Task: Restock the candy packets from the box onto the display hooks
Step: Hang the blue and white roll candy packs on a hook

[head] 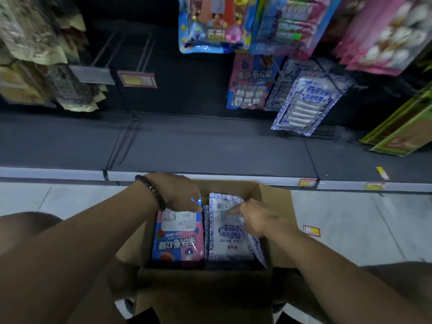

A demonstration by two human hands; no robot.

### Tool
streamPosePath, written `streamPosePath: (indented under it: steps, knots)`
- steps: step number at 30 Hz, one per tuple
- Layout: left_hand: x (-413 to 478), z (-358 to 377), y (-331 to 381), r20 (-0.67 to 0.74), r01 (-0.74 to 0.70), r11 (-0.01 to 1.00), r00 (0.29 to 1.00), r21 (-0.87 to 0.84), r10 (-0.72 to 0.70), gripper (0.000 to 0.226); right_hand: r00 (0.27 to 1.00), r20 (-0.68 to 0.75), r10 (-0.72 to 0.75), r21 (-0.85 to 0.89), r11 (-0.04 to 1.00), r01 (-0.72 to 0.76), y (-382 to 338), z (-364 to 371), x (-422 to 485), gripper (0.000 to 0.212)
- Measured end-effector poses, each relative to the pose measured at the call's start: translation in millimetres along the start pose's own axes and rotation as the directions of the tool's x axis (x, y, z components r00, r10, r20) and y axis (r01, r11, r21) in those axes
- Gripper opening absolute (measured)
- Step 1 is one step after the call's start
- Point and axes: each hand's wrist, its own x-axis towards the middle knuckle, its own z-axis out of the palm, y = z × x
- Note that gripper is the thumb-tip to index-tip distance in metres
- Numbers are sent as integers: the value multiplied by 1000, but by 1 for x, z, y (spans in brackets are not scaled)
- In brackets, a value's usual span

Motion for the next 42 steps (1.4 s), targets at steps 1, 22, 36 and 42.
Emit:
streamPosePath:
  steps: [1, 22, 36, 42]
  knots:
    - [-2, 0, 1, -13, 11, 1000, 1000, 6, -11, 46, 1000, -1, -28, -1, 1000, 28, 3, -15, -7, 84]
    - [-3, -4, 28, -624, -358, 651, 747, -669, -230, 20, 835, -539, -114, 575, 674, 463, 38, -144, -61, 20]
    - [24, -64, 82, -622, -548, 305, 735, -779, -271, 27, 809, -586, 47, 730, 465, 501, 121, -167, -83, 11]
    - [84, -116, 113, -592, -473, 390, 755, -790, -281, 40, 812, -547, 201, 817, 338, 467, 190, -182, -57, 14]
